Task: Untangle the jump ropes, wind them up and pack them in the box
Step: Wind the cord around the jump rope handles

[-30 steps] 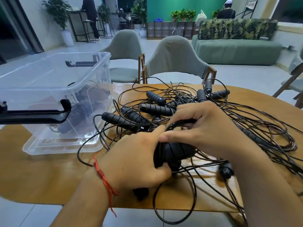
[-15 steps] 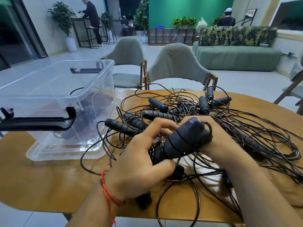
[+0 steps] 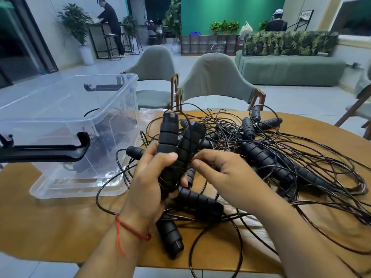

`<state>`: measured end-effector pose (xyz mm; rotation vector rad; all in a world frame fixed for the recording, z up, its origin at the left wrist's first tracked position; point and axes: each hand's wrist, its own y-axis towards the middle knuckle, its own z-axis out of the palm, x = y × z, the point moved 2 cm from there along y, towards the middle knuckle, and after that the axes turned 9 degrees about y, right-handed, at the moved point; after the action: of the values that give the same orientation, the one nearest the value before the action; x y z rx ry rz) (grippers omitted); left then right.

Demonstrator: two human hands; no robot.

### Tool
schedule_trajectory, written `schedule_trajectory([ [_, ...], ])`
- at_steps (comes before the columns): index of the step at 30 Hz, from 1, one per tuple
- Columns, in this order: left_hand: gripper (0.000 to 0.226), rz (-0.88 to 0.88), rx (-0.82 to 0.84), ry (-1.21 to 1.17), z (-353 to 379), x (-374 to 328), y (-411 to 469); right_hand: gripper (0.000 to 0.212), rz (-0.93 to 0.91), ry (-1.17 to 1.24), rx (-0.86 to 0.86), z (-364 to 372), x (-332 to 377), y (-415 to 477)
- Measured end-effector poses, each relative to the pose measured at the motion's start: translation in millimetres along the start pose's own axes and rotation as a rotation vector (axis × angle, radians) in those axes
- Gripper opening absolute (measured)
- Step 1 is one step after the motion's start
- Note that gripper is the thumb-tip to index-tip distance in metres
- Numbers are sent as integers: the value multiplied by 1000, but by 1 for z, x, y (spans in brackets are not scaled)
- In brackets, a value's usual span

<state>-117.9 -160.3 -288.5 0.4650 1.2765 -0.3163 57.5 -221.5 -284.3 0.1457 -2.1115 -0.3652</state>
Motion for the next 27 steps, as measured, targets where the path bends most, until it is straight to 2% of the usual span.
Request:
schedule_trajectory([
  [2,53,-36,-41,-54,-2,0,2,15,16,-133,9,2,2,-2],
  [5,39,-41,-103,-154,-5,-4,4,14,15,-286,38,-1,12,-6],
  [10,36,-46,-142,-168,-16,-8,9,30,-27,-460,11,-17,26,-10],
  [12,40,-46,-153,-131,-18,-6,10,31,-57,-447,-65,-26,29,-12],
  [14,53,-56,-142,-71,-20,-4,10,29,-83,-389,-159,-33,32,-14],
  [16,52,-65,-93,20,-19,-6,8,28,-98,-308,-212,-36,34,-15],
  [19,34,-69,-52,145,-14,-8,5,26,-112,-230,-203,-31,36,-14],
  [21,32,-74,-61,186,-10,-7,4,23,-119,-172,-205,-27,36,-13],
  [25,51,-64,-18,266,-6,-3,5,18,-122,-40,-191,-26,36,-12],
  [27,61,-42,-9,423,-6,-4,2,16,-122,-10,-178,-27,38,-11],
])
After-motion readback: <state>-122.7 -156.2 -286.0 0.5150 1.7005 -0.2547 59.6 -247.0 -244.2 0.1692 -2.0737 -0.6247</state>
